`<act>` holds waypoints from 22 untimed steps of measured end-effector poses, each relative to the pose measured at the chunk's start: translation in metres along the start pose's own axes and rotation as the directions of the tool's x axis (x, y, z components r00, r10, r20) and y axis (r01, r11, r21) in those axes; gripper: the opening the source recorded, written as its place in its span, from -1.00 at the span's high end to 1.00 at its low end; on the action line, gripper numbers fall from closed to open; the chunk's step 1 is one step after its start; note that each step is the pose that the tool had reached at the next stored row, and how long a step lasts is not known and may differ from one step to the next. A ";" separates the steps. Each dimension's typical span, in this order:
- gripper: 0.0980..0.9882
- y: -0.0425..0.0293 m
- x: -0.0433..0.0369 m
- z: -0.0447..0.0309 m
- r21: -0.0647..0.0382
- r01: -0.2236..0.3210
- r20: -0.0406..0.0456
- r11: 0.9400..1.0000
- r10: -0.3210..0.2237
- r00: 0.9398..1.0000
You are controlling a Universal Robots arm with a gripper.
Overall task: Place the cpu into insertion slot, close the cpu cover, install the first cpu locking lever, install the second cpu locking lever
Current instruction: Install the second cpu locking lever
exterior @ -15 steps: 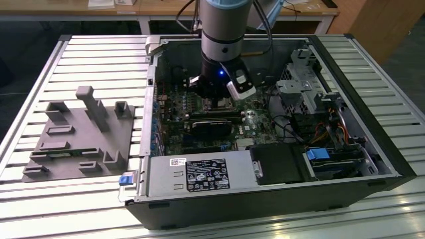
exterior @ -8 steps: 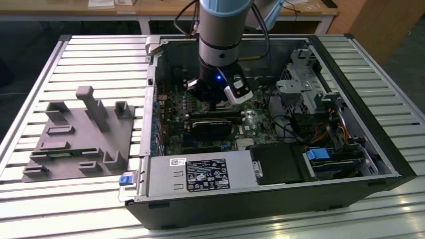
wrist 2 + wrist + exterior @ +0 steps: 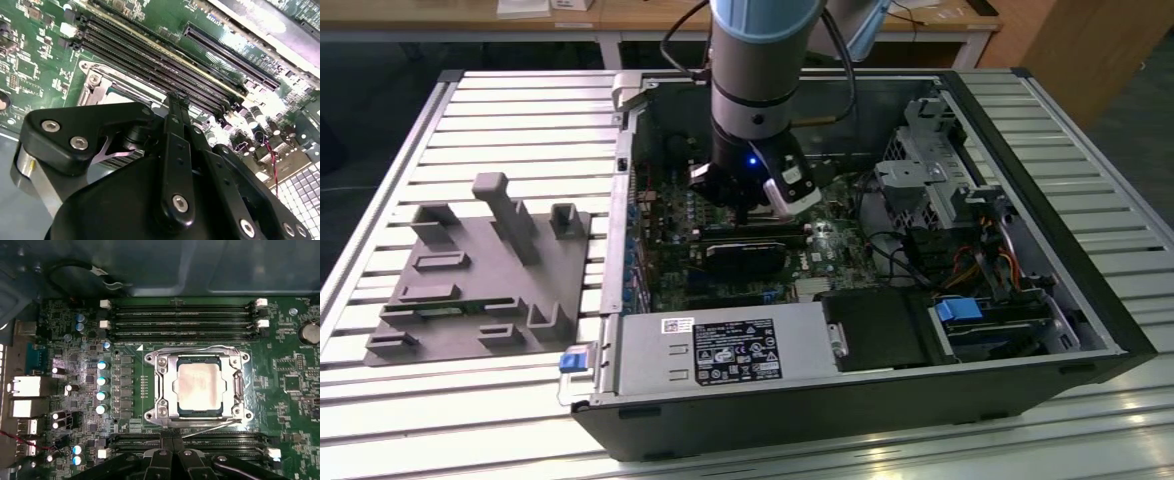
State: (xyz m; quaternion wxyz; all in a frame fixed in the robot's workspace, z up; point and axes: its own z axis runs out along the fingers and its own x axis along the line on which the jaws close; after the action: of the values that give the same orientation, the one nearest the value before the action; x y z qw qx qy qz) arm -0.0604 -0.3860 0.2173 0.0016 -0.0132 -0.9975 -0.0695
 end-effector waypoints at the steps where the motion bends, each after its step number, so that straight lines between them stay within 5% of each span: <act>1: 0.98 -0.0001 0.0000 0.0012 -0.002 0.006 -0.001 1.000 -0.006 1.000; 8: 0.98 -0.0020 0.0009 0.0101 -0.023 0.023 -0.004 0.999 -0.023 1.000; 15: 0.98 -0.0111 0.0047 0.0120 -0.050 0.025 -0.004 0.998 -0.025 1.000; 22: 0.98 -0.0132 0.0070 0.0146 -0.089 0.026 -0.004 0.996 -0.027 1.000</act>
State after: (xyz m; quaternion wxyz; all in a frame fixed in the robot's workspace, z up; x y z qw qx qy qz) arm -0.0678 -0.3968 0.2011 0.0026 0.0002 -0.9935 -0.1136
